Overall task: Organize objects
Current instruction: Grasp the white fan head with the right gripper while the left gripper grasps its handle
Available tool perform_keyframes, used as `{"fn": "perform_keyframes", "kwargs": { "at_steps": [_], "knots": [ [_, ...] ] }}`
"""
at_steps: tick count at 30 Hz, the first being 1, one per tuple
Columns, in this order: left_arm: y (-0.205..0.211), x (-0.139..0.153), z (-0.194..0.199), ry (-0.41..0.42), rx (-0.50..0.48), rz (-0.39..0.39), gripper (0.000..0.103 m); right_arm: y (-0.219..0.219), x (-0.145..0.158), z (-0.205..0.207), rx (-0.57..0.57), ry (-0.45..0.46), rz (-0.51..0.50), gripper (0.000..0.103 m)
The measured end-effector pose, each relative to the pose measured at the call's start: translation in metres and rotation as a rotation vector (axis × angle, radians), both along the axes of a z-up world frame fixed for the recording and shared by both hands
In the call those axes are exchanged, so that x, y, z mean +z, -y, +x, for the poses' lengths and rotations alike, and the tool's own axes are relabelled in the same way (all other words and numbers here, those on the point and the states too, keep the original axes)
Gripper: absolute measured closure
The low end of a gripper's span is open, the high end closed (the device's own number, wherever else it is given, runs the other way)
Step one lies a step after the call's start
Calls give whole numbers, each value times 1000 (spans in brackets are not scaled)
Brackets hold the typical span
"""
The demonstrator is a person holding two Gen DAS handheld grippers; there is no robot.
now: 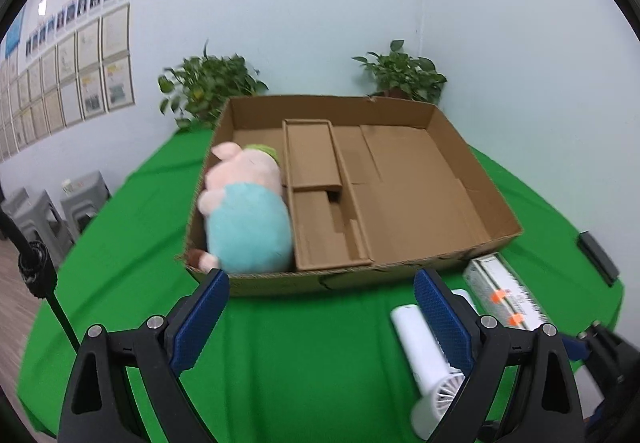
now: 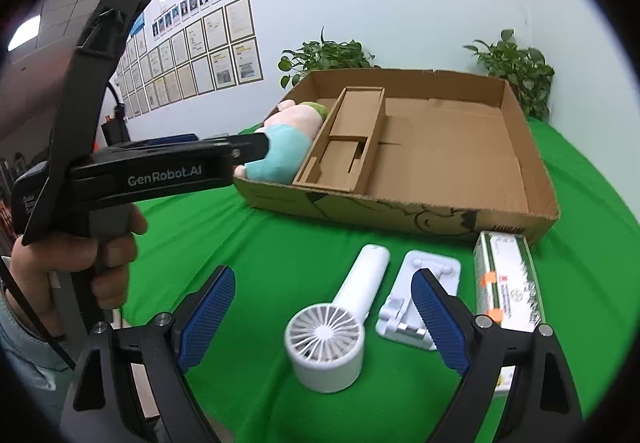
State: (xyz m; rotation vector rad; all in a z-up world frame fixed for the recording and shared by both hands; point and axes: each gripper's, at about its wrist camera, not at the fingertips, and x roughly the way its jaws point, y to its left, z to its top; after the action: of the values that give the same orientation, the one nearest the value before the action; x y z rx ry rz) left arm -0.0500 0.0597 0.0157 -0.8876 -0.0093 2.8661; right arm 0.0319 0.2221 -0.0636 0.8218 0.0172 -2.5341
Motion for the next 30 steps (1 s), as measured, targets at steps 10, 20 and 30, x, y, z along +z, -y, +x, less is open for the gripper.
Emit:
{"fn": "perform_keyframes", "kwargs": {
  "at_steps": [10, 20, 30],
  "knots": [
    [-12, -38, -18, 199, -145, 158, 9, 6, -28, 7, 22, 89, 12, 13],
    [-21, -74, -32, 375, -266, 337, 17, 11, -47, -2, -5, 146, 61, 41],
    [-22, -99, -41, 484, -312, 406, 30, 5, -53, 1, 8, 180, -2, 48]
  ]
}}
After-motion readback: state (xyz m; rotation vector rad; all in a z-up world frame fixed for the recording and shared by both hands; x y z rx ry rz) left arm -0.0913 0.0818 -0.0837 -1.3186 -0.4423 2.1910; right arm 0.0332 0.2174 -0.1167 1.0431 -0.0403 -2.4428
